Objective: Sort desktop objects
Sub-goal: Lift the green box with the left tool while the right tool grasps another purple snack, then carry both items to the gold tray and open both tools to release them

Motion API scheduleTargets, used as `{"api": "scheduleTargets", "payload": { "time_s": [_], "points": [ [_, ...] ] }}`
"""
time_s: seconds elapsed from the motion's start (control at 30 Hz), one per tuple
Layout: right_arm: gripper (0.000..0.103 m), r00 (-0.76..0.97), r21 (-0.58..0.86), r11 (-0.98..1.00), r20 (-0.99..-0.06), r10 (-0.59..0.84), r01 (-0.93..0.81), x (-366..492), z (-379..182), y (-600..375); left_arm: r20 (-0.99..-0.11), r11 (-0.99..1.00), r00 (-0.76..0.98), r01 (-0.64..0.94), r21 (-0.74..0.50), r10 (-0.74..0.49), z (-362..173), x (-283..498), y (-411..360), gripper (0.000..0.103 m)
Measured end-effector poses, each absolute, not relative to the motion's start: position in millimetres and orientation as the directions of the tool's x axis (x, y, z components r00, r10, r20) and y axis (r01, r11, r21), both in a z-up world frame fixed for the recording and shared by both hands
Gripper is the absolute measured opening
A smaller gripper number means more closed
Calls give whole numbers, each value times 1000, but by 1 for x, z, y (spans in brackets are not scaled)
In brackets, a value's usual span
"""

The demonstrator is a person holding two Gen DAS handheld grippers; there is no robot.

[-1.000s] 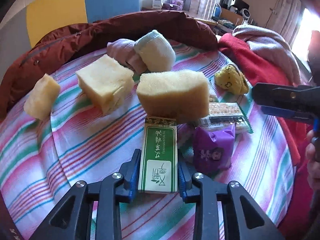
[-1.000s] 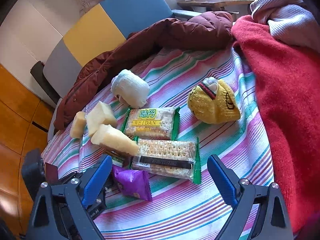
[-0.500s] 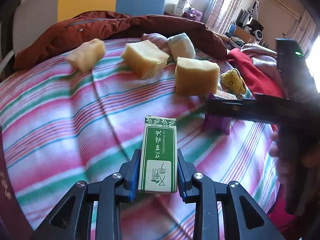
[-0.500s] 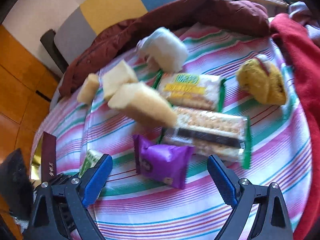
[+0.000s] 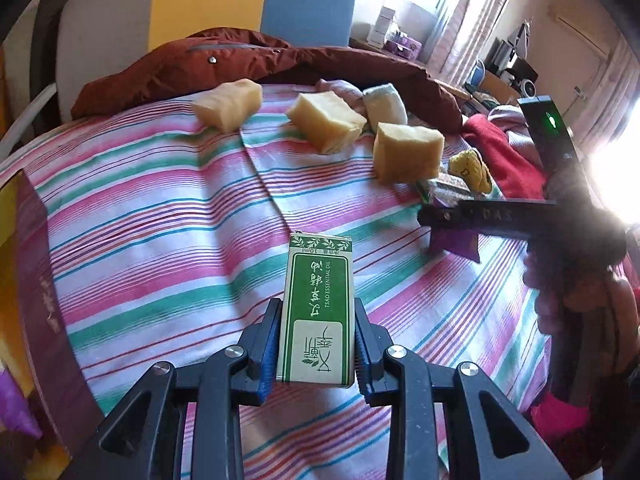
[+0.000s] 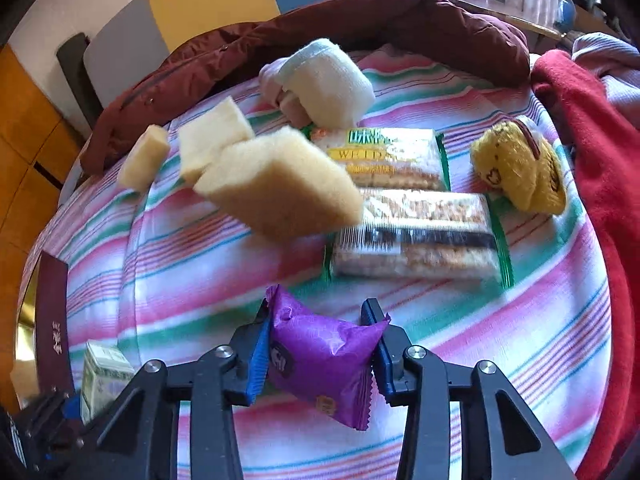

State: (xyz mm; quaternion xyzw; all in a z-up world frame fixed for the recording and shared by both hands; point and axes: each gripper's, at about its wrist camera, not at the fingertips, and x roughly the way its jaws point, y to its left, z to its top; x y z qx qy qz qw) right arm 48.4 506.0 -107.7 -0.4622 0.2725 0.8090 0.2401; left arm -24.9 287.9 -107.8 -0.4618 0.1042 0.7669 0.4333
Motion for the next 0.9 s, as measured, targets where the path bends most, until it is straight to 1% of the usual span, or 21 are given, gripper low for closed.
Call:
{"api": "scheduleTargets", "payload": {
  "time_s": [0.2,0.37,0.5,0.6,0.73,0.77,0.83,0.9],
  "points": [
    [43,-517,295,-727,-851,95,-620,65,-93,490,-771,-611,-231,-753,-245,594,-91,-20,271,31],
    [43,-595,371,-752,-803,34,-544,61,-69,462,-742,-654,-291,-713,-253,604,-72,-26,238,31],
    [43,-653,421,-801,-756,-49,-427,35,-45,423,-712,-717,-381,-652,-246,590,-51,-38,197,31],
    [43,-686,463,-828,-715,-138,-316,7,-27,387,-689,-775,-459,-584,-241,561,-36,-53,159,31],
    [43,-692,493,-853,-676,-251,-171,-34,-8,331,-674,-863,-574,-463,-200,464,-21,-81,103,32],
    [44,-690,493,-859,-670,-274,-138,-44,-4,316,-680,-882,-590,-433,-189,435,-20,-89,92,32],
    [53,-692,495,-864,-656,-303,-91,-64,2,291,-685,-914,-621,-364,-179,381,-19,-102,71,34],
    [59,-691,485,-873,-646,-324,-44,-82,6,266,-690,-937,-641,-300,-179,336,-21,-113,47,39]
  ]
}}
